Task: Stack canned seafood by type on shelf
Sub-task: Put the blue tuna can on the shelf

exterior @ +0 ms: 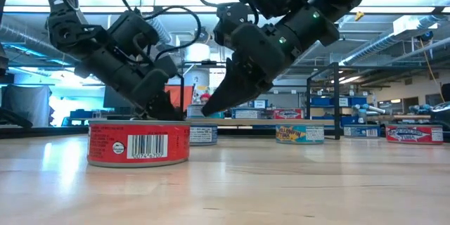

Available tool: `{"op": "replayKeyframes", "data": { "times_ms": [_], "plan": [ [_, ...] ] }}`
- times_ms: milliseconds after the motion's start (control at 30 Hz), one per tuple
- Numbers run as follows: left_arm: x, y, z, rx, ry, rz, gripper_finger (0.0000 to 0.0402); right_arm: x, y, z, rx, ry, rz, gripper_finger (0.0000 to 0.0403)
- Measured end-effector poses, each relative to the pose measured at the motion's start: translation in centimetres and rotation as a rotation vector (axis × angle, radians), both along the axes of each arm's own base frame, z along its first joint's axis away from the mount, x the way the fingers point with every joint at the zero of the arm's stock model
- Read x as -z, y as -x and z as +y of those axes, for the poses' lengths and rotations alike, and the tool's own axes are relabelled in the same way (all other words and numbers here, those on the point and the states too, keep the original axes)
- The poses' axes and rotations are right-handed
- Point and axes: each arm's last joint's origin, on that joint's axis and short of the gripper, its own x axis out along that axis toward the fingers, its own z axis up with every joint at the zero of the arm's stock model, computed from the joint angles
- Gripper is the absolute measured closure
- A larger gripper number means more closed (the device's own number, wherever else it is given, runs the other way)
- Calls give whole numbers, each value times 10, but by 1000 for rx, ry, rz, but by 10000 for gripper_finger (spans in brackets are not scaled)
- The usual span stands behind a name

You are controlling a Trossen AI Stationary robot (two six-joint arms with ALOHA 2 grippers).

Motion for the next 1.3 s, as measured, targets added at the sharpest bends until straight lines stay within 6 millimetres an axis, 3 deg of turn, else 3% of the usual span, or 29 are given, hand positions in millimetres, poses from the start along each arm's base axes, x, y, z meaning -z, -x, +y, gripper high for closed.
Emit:
{"op": "replayKeyframes", "data": {
  "times_ms": [400,900,1000,1133,1300],
  "plan": [
    [4,-1,0,-2,-27,10,401,14,9,-21,22,41,-9,395],
    [4,-3,-1,-22,2,-21,401,11,7,-19,-14,4,-61,395],
    [4,-3,-1,-18,-8,-19,401,20,5,-19,-14,6,-46,395],
    [4,-4,-3,-21,8,-27,401,28,-1,-8,-35,-16,-5,395],
    [7,-9,-11,-24,47,-45,401,20,-2,14,-43,-28,-23,395]
  ]
}}
